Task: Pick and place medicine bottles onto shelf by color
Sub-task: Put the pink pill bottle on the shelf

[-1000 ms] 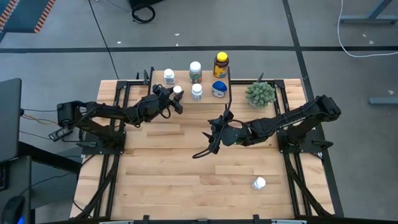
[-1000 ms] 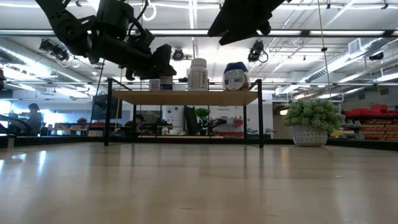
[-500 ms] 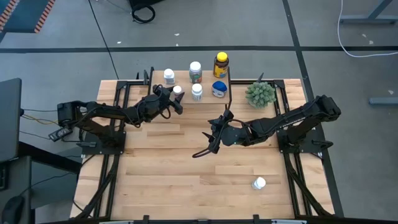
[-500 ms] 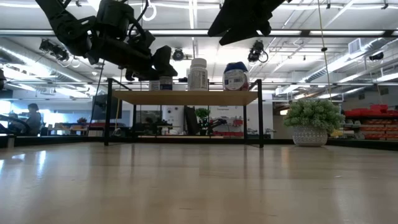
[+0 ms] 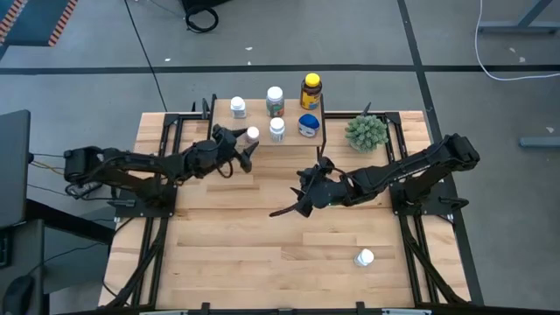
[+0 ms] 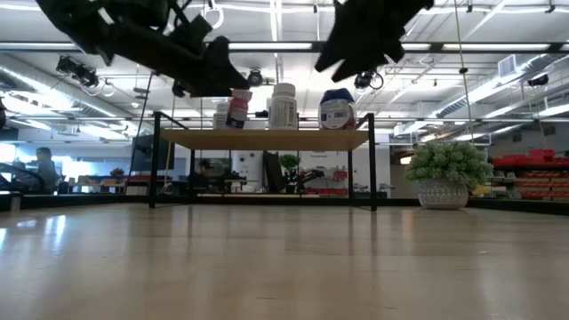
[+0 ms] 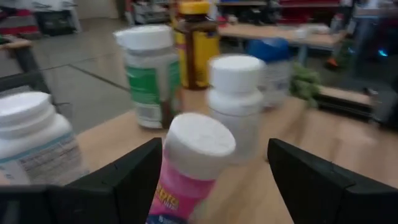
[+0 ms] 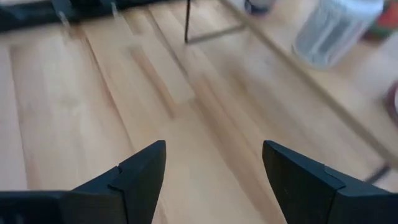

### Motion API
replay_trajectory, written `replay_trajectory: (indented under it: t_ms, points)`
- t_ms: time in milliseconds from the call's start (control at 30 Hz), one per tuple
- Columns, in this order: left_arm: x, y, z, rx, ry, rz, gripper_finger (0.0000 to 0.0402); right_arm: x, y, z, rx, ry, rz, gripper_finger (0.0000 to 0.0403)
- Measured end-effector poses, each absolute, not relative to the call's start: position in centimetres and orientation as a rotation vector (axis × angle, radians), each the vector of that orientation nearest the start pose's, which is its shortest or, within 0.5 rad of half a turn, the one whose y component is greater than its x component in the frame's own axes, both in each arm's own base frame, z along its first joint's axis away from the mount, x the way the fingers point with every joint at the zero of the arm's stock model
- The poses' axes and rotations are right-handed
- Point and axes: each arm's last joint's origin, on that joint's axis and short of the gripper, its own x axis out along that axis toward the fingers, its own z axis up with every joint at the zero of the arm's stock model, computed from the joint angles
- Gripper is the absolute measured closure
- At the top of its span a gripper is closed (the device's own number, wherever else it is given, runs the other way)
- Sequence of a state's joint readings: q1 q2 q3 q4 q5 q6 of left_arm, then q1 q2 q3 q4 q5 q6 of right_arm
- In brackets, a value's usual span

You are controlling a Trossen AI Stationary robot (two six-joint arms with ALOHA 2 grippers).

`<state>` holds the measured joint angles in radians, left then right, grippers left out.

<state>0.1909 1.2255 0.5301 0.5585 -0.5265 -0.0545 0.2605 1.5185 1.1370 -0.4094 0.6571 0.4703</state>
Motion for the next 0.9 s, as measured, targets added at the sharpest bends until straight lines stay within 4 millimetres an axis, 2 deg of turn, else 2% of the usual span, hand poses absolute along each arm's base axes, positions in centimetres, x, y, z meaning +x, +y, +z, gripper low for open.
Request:
replay_trajectory:
  t_ms: [200,433,567,667,800,900]
  points:
    - [23.0,3.5,23.9,-0.004,0.154,0.682,0.0103,29.9,8.1,25.7,0.17,0.725,-0.512,0.0128]
    - [22.4,3.1,24.6,0.014,0.133,0.726,0.0104,28.7,10.3,25.4,0.267,0.747,-0.502,0.0128]
    - [23.0,2.1,23.8,-0.023,0.178,0.573,0.0104,28.5,11.0,25.4,0.267,0.744,-0.486,0.0128]
    - [23.7,1.1,22.7,-0.071,0.226,0.474,0.0104,28.5,10.9,25.5,0.243,0.721,-0.515,0.0128]
    - [24.2,0.3,21.6,-0.063,0.275,0.444,0.0104,29.1,9.7,25.3,0.217,0.695,-0.586,0.0128]
    - [24.5,-0.1,21.1,-0.046,0.299,0.429,0.0104,29.9,8.7,24.0,0.232,0.743,-0.561,0.0128]
